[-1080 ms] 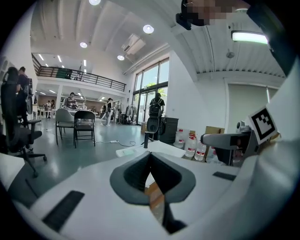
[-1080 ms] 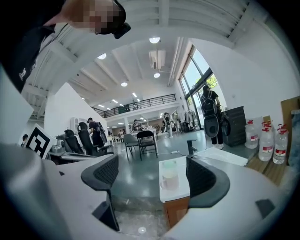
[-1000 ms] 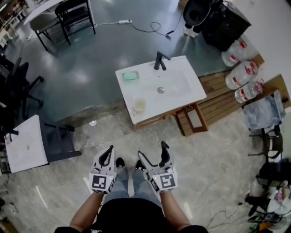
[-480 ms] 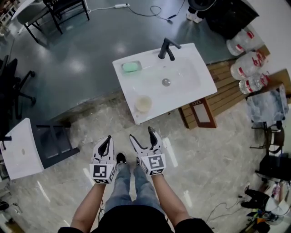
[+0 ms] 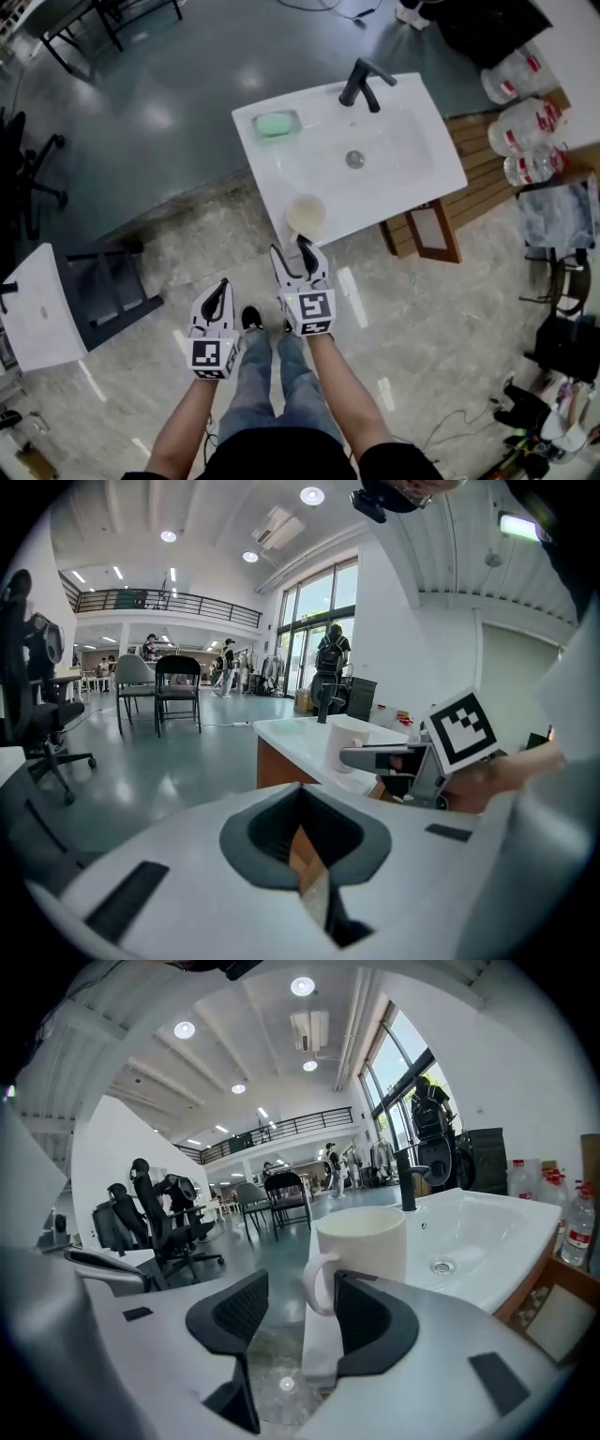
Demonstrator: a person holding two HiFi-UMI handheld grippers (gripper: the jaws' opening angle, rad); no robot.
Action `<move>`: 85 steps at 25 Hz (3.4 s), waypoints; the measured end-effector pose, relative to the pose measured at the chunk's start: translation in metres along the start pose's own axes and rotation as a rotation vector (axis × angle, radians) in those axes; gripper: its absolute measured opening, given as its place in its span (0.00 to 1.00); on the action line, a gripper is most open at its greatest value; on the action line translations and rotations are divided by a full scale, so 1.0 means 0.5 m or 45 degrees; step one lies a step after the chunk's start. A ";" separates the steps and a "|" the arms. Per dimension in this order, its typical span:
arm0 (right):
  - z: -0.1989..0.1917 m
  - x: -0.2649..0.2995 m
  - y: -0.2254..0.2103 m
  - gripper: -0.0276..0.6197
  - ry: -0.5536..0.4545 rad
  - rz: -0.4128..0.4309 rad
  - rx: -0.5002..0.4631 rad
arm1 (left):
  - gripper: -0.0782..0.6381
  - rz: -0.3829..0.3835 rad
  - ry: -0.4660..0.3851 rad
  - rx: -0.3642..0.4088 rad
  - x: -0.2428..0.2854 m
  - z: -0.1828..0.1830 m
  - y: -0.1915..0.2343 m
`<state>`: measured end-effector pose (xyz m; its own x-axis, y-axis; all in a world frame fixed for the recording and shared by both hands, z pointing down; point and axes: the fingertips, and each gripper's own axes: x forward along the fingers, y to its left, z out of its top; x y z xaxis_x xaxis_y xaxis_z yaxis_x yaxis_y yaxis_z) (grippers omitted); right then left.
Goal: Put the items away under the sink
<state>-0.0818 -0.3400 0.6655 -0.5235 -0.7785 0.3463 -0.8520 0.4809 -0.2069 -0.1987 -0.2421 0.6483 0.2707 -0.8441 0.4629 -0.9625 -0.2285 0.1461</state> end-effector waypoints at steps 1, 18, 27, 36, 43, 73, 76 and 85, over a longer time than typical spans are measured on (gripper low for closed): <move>-0.002 0.007 -0.001 0.38 0.003 -0.005 0.001 | 0.12 0.001 0.007 -0.002 0.002 -0.005 0.003; -0.007 0.005 0.034 0.11 -0.022 0.094 -0.373 | 0.12 -0.012 0.048 0.018 0.009 -0.020 0.005; 0.026 -0.060 0.067 0.10 -0.087 0.110 -0.370 | 0.12 -0.048 0.023 0.072 -0.015 0.008 -0.023; 0.102 -0.232 0.052 0.10 -0.191 0.021 -0.377 | 0.12 -0.237 -0.060 0.123 -0.048 0.064 -0.159; 0.079 -0.395 -0.031 0.10 -0.214 -0.140 -0.319 | 0.12 -0.380 -0.061 0.188 -0.042 0.039 -0.297; -0.517 -0.155 -0.538 0.10 -0.310 -0.362 -0.152 | 0.12 -0.607 -0.117 0.293 0.352 -0.480 -0.388; -0.531 -0.093 -0.602 0.10 -0.313 -0.347 -0.167 | 0.12 -0.601 -0.084 0.287 0.366 -0.517 -0.371; -0.509 0.086 -0.752 0.10 -0.363 -0.256 -0.252 | 0.12 -0.550 -0.049 0.293 0.407 -0.591 -0.321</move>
<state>0.2173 -0.4513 0.9909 -0.3505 -0.9324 0.0884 -0.9347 0.3542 0.0292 0.0161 -0.2338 0.9774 0.6494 -0.6648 0.3692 -0.7424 -0.6593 0.1189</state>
